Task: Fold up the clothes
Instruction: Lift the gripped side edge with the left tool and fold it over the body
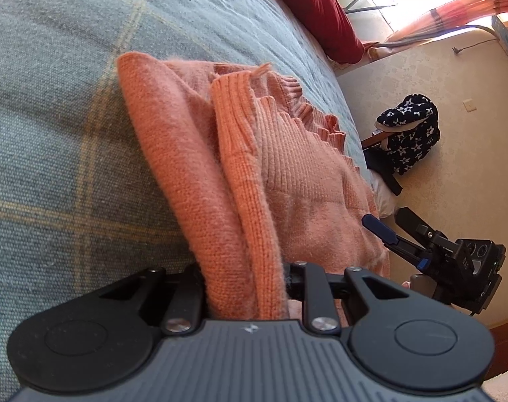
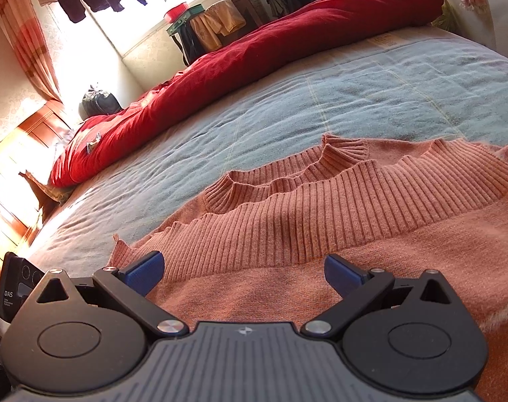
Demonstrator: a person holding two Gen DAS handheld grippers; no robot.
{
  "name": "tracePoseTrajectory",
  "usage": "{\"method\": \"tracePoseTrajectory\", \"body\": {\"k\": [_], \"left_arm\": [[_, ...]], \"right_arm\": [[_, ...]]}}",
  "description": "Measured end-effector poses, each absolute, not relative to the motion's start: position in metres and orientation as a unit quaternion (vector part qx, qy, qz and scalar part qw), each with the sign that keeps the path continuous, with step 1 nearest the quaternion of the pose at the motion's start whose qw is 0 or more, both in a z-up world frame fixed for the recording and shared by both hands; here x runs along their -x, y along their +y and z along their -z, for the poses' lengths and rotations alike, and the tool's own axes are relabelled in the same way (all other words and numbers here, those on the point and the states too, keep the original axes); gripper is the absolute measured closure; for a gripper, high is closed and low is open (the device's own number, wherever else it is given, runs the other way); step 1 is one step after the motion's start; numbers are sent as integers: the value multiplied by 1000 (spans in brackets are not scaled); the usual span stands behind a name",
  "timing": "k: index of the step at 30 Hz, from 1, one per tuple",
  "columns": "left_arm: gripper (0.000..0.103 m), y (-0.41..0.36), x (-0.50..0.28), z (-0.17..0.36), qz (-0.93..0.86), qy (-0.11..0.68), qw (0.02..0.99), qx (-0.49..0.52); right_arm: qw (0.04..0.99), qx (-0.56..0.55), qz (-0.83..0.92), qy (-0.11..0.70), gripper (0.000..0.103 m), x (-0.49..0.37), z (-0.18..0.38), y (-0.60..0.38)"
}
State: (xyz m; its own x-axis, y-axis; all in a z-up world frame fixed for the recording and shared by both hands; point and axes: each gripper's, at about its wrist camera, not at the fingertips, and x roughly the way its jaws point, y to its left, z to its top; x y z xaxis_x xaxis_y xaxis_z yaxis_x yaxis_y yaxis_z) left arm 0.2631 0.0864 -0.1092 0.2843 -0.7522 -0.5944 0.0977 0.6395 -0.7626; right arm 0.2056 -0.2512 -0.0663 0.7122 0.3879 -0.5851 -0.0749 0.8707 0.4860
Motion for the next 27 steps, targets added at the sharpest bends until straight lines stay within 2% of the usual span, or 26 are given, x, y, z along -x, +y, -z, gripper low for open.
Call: {"method": "tracePoseTrajectory", "body": {"k": [4,13,27], "left_arm": [[85,81,-259,101,275,523,750,299],[85,69,-253,74,252,518,773,267],[85,29,-238,2,276,475,805,222]], "right_arm": [[902,-223,-128,346,0,-197,59,-260],[908,-238,-124,320,0,-177,46,-285],[915,-269,-117,276,0,-135,33,-334]]}}
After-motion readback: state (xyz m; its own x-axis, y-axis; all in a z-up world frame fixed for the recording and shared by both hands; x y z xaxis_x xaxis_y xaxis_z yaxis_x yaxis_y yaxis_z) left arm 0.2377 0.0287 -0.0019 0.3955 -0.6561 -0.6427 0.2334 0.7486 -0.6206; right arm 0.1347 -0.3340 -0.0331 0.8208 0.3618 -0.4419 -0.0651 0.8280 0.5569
